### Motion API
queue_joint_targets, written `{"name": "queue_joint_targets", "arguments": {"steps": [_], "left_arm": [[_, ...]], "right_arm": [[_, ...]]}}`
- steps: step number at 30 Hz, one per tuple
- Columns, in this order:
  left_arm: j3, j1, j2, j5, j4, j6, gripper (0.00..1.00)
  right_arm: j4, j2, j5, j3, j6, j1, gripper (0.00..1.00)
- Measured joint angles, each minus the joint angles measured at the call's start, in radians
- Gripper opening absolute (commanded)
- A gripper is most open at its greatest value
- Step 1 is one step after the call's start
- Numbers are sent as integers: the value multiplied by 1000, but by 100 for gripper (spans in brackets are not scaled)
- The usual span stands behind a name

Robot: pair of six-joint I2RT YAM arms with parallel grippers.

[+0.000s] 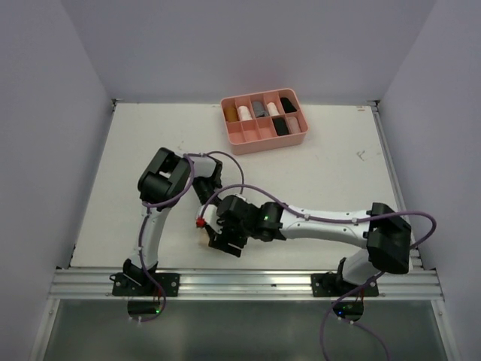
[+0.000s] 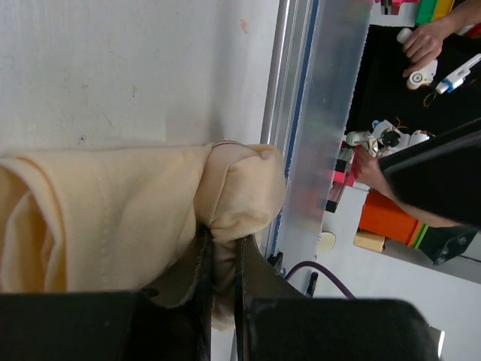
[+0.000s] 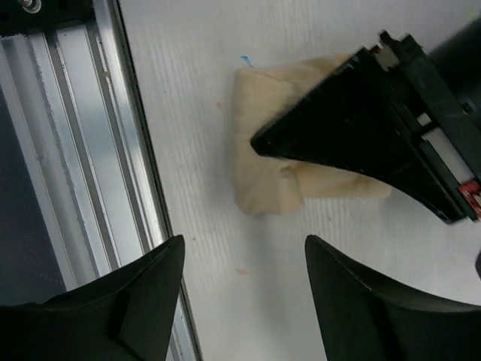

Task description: Roll the underwear

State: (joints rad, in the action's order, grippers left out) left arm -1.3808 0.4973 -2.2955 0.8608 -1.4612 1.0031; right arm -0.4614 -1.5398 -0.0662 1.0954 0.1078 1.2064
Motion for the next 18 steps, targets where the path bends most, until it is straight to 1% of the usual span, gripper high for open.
{"name": "queue_joint_targets", "arguments": {"steps": [2, 5, 12, 18], "left_arm": [[0, -1, -1, 0, 0, -2, 11], [0, -4, -4, 0, -1, -8, 13], [0, -8, -8, 2, -1, -16, 17], [2, -13, -11, 7, -1, -17, 18]], "right_arm": [[46, -40, 15, 0, 13, 43, 68], [108, -93, 30, 0, 18, 73, 68], [217, -162, 109, -8, 18, 86, 68], [257, -195, 136, -27, 29, 90, 65]]}}
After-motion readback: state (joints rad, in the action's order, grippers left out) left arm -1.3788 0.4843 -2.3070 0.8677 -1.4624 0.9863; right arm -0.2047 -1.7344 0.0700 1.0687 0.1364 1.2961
